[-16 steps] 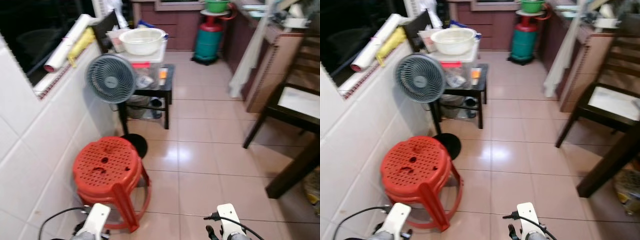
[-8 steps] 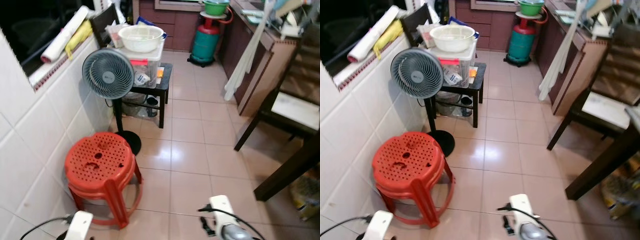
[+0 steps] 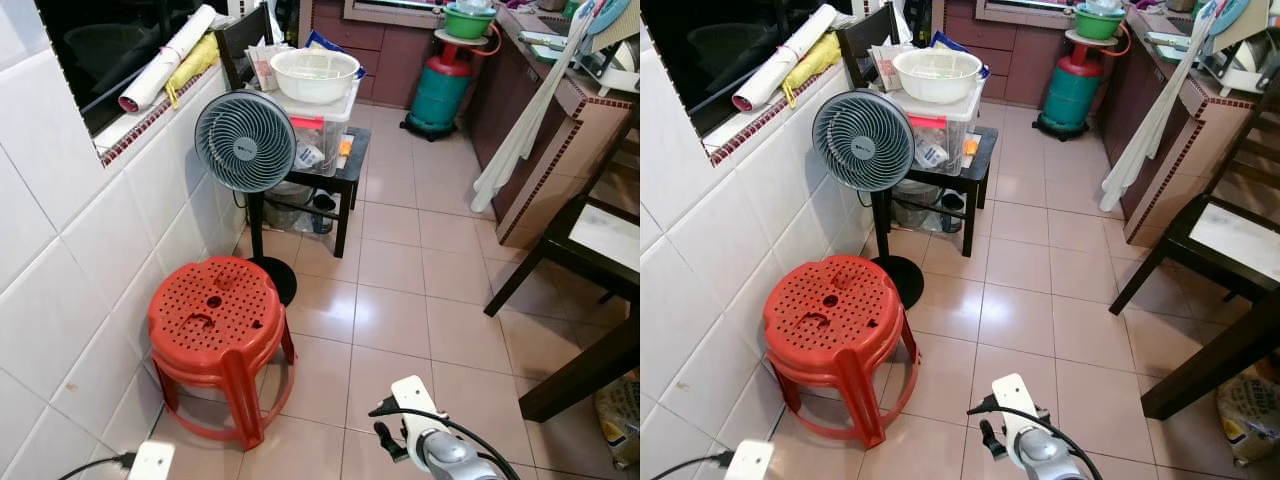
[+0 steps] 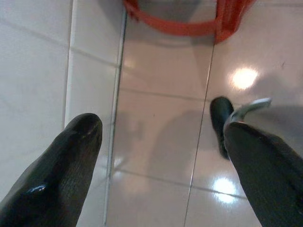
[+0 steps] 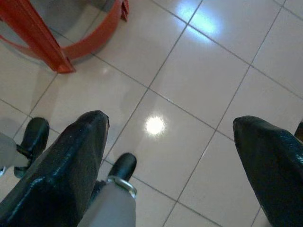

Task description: Setting the table

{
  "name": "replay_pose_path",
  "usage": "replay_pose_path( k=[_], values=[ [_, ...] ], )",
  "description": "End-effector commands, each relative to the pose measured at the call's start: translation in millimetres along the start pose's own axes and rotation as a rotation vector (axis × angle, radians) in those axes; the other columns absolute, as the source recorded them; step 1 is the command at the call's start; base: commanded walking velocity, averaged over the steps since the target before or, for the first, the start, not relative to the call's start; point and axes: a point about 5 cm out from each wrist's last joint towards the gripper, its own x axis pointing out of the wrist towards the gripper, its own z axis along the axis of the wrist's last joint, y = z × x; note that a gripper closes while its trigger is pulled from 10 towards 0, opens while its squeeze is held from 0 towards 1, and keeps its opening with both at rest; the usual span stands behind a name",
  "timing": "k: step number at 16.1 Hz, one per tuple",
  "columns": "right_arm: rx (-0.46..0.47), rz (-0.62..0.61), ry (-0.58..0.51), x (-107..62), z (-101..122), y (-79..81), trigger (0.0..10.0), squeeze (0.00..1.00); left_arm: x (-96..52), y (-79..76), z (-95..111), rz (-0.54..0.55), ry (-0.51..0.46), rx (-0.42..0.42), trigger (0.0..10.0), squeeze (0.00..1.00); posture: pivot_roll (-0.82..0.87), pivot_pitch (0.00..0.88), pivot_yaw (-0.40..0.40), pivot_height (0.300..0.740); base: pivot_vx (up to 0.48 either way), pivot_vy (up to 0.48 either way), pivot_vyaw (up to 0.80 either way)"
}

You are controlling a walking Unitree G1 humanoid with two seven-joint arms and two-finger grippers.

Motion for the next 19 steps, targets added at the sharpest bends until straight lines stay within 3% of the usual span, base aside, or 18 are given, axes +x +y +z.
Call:
replay_pose_path(
  k=[1, 3, 5, 7, 10, 14, 19],
  values=[
    [0.02, -0.027, 0.032, -2.4, -11, -5.8, 10.0, 0.0, 1.6, -2.7, 11, -0.011, -0.033, 0.038, 10.0, 0.0, 0.02, 0.0, -0.047, 0.74, 0.0, 0.0, 0.0],
    [0.076, -0.057, 0.036, -3.9, -16, -8.9, 10.0, 0.0, 3.1, -3.6, 23, -0.021, -0.065, 0.067, 10.0, 0.0, -0.02, 0.0, -0.021, 0.74, 0.0, 0.0, 0.0],
    [0.12, -0.074, 0.038, -4.6, -18, -10.4, 10.0, 0.0, 4.6, -2.5, 37, -0.018, -0.096, 0.04, 10.0, 0.0, -0.06, 0.0, -0.001, 0.74, 0.0, 0.0, 0.0],
    [0.202, -0.083, 0.019, -4.5, -17, -10.7, 10.0, 0.0, 6.0, -3.6, 56, -0.015, -0.127, -0.112, 10.0, 0.0, -0.09, 0.0, 0.008, 0.74, 0.0, 0.0, 0.0],
    [0.24, -0.07, -0.03, -1.1, -1, -7.3, 10.0, 0.0, 6.2, -13.3, 71, -0.045, -0.151, -0.177, 10.0, 0.0, -0.1, 0.0, 0.007, 0.74, 0.0, 0.0, 0.0],
    [0.235, -0.073, -0.088, 2.5, 22, -6.1, 10.0, 0.0, 5.2, -28.3, 85, -0.105, -0.178, -0.177, 10.0, 0.0, -0.11, 0.0, 0.006, 0.74, 0.0, 0.0, 0.0],
    [0.232, -0.087, -0.081, 1.4, 17, -9.7, 10.0, 0.0, 5.2, -32.1, 80, -0.113, -0.157, -0.141, 10.0, 0.0, -0.12, 0.0, 0.01, 0.74, 0.0, 0.0, 0.0]
  ],
)
